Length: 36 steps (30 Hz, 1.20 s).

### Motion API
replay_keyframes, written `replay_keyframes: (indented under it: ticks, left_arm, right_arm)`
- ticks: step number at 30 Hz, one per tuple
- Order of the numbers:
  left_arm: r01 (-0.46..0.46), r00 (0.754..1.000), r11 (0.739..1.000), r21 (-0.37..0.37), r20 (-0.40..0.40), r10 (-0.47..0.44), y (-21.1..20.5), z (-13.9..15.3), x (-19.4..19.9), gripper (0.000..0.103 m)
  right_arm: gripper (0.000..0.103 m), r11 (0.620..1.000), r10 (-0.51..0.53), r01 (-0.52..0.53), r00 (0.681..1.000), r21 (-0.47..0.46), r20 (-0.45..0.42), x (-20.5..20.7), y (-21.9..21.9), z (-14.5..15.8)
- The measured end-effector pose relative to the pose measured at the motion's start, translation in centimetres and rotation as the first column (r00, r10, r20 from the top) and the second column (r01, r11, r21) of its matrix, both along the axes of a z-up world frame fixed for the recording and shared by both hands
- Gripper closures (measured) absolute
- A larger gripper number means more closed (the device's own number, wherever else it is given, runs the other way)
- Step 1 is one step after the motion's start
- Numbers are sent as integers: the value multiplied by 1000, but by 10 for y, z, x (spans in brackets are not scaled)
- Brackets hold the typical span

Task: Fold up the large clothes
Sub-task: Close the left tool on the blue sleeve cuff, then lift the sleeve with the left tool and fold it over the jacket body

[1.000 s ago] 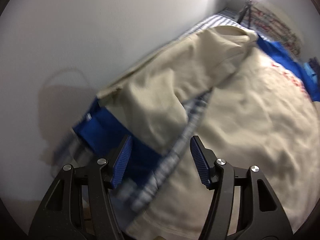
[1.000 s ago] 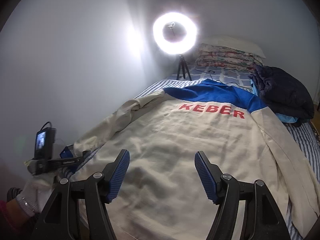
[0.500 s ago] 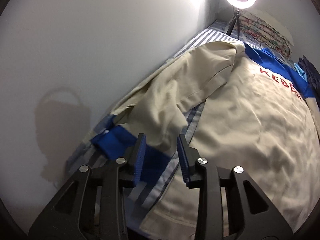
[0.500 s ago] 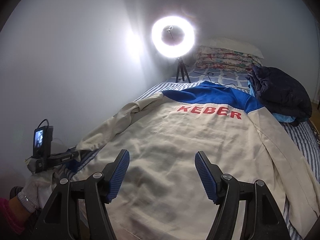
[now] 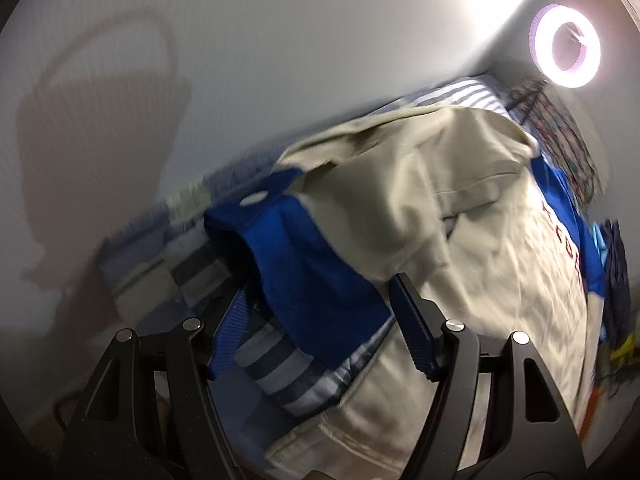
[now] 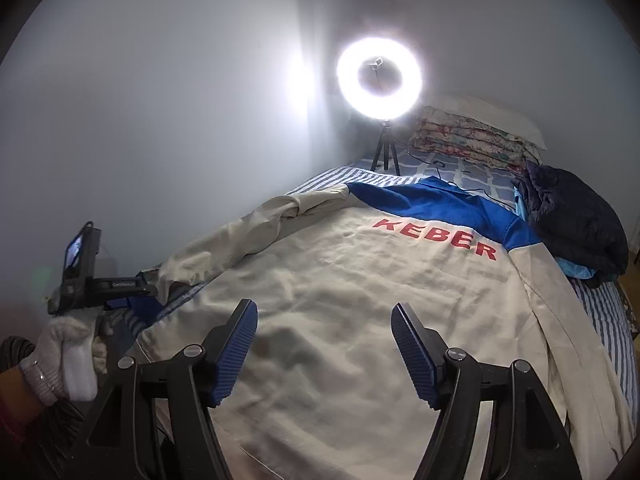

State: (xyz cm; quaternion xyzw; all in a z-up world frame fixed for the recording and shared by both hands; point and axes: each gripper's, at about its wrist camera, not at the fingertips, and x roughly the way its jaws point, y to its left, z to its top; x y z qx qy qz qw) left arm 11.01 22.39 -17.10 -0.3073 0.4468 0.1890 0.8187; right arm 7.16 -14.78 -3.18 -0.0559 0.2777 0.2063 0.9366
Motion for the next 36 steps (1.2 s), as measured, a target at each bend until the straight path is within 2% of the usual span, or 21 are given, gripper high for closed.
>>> replay_keyframes:
  ticks: [2,5,6,7,8,9,10,13,16,19,21,22,23,25,26,29,30,31,35,36]
  left_arm:
    - [-26,1000,1000,-10,-8,26,3,-7,2,32]
    - [-36,999,998,46,-19,37,2,-7,12,40]
    - [-38,999,997,62,-23,40,2,-8,17,55]
    - [-42,999,996,85,-30,45,1,-10,21,82]
    - [-37,999,995,95,-32,41,1,-11,24,96]
    - [-31,999,994,101,-33,35,0,-13,27,100]
    - [-26,999,993,113,-28,29,-2,-14,30,101]
    - [13,1000,974,228,5,-14,-19,0,34,103]
    - [69,992,929,364,70,-101,-42,31,33,103]
    - [136,966,877,460,135,-221,-75,65,33,103]
    - [203,934,825,527,148,-325,-104,81,33,103]
    - [246,910,789,563,145,-387,-121,87,32,103]
    - [296,876,737,607,135,-463,-143,92,30,103]
    - [378,811,649,660,101,-576,-181,94,27,103]
    - [428,768,595,680,73,-636,-201,90,21,103]
    - [564,659,498,658,5,-752,-242,72,7,103]
    - [597,632,473,647,-17,-775,-250,65,5,103]
    - [638,595,435,635,-48,-802,-260,56,1,103]
    - [718,505,333,611,-128,-853,-282,40,-19,103]
    - [734,489,321,599,-138,-861,-281,40,-26,103]
  right_arm:
    - [31,1000,1,-1,1000,-5,1,0,1,0]
    - [31,1000,-1,1,1000,-7,1,-1,1,-1]
    - [31,1000,-1,1,1000,-7,0,-1,1,-1]
    - [31,1000,-1,1,1000,-5,-3,-1,0,-1]
    - [31,1000,-1,1,1000,-3,-4,-1,0,-1]
    - [31,1000,-2,2,1000,-1,-6,-1,-1,-1]
    - [31,1000,-2,2,1000,0,-5,-1,-3,-1]
    - [31,1000,-5,5,1000,3,-2,-3,-6,1]
    - [31,1000,-13,14,1000,13,-13,-1,-11,0]
    - [31,999,-27,29,999,33,-43,6,-16,-3]
    - [31,998,-31,35,997,51,-64,9,-19,-4]
    - [31,997,-33,38,996,64,-77,12,-21,-5]
    - [31,996,-38,45,995,74,-89,15,-24,-6]
    - [31,995,-49,58,993,87,-106,18,-29,-7]
    - [31,993,-55,66,992,93,-116,21,-32,-9]
    - [31,988,-78,98,984,120,-159,30,-42,-14]
    - [31,986,-83,106,982,127,-171,32,-44,-15]
    - [31,983,-92,120,977,138,-191,36,-49,-18]
    - [31,974,-110,155,960,163,-256,48,-59,-29]
    - [31,972,-109,160,956,172,-272,51,-60,-30]
